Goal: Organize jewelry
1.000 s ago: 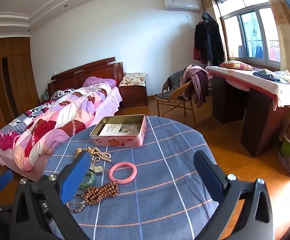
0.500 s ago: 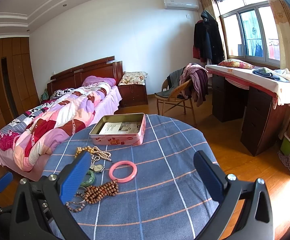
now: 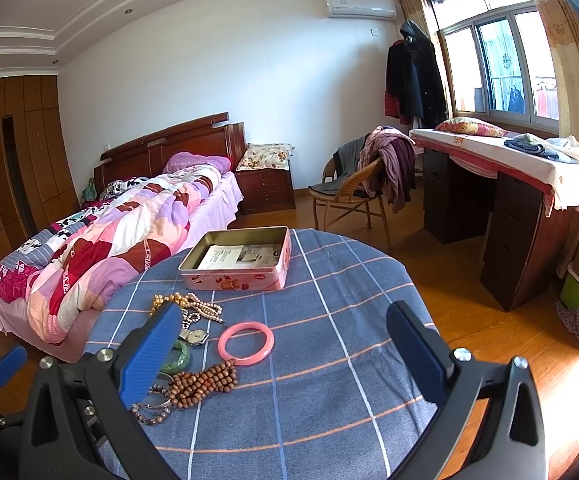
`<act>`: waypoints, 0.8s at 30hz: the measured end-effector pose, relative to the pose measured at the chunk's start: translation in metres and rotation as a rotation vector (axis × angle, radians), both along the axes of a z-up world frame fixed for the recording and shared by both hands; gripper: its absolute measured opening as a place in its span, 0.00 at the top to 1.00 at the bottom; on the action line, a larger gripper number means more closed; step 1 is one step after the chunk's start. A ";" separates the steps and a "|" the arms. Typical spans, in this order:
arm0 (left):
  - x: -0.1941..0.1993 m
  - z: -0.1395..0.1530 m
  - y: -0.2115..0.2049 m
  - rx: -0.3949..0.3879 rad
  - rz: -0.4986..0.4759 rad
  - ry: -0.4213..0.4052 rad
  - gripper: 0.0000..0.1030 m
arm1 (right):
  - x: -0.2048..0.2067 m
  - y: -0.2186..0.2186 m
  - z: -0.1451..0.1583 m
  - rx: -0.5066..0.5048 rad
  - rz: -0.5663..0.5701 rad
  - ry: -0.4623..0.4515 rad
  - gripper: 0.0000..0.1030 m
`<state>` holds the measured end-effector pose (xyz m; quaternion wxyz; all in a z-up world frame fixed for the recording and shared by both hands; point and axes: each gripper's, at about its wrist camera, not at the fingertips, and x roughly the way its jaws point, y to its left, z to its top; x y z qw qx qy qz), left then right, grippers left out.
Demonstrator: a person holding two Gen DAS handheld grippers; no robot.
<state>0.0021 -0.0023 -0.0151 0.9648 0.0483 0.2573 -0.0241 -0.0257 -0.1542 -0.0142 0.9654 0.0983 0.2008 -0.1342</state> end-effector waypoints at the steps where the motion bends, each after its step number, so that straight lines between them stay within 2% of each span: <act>1: 0.000 0.000 0.000 0.000 0.000 0.000 0.09 | 0.000 0.000 -0.001 0.000 0.000 0.000 0.00; 24: 0.002 0.001 0.000 0.000 0.002 -0.002 0.09 | 0.000 0.001 0.000 -0.001 0.000 0.002 0.00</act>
